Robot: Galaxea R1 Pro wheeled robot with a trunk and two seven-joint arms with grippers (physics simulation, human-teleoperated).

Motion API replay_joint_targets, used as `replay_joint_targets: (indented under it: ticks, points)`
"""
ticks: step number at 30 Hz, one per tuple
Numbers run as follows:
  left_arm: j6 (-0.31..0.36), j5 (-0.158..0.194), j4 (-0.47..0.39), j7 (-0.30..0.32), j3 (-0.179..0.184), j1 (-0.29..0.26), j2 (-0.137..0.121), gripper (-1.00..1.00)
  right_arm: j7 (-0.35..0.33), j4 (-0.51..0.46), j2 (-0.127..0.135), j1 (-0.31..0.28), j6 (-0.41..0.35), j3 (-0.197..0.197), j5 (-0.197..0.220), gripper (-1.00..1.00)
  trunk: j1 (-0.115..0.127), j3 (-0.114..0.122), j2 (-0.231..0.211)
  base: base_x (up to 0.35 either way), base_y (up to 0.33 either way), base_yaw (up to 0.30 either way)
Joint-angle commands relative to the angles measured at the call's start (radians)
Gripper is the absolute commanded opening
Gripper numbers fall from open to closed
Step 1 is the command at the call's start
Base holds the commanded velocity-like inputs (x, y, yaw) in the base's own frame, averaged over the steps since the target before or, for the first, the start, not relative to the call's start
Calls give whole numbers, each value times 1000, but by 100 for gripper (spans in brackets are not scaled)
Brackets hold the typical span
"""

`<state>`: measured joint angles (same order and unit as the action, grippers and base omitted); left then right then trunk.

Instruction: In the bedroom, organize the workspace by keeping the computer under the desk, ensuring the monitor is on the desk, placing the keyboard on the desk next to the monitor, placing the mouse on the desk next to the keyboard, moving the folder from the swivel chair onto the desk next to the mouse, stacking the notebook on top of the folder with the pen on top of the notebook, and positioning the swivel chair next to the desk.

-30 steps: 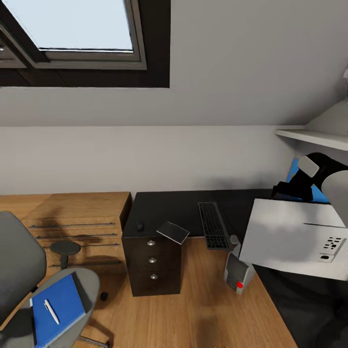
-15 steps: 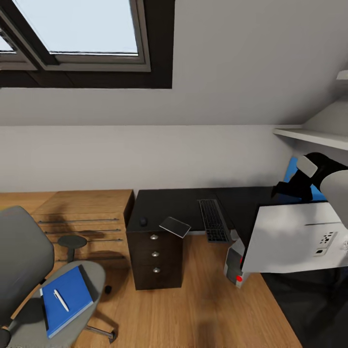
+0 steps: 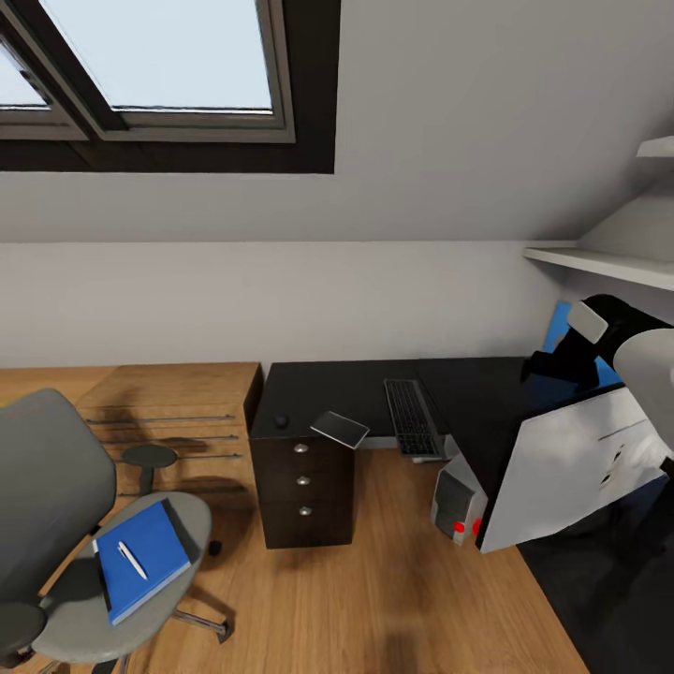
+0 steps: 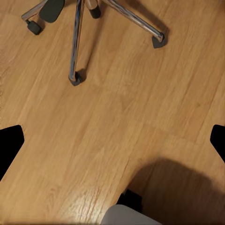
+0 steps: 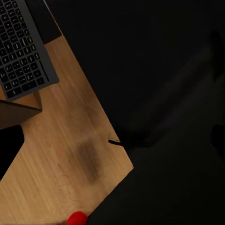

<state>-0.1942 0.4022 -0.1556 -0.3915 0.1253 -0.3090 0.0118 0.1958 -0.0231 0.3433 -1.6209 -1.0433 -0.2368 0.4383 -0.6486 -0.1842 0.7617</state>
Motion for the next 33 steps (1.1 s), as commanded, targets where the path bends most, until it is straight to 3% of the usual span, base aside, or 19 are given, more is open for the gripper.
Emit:
replay_joint_targets:
  ticks: [1,6,19,23,24,33]
  points:
    - [-4,10,1,-4,9,-1,0,100,6,-1,0,0,-4,-7,11,100,0,-2,1,-24,2,0]
    - [-4,9,0,-4,9,-1,0,100,5,-1,-3,0,-4,-8,11,100,0,-2,1,-10,1,0]
    - [-4,9,0,-4,9,-1,0,100,5,-1,-55,0,-4,-7,14,100,0,-2,1,-1,0,0]
    - [-4,10,1,-4,10,-1,0,100,5,2,-85,0,-4,-5,14,100,0,-2,1,0,0,0]
    - [-4,9,1,-4,9,-1,0,100,5,4,-112,0,-4,-4,14,100,0,-2,1,0,0,0]
    - [-3,9,1,-4,9,-1,0,100,5,7,-133,0,-4,-4,13,100,0,-2,1,-41,0,0]
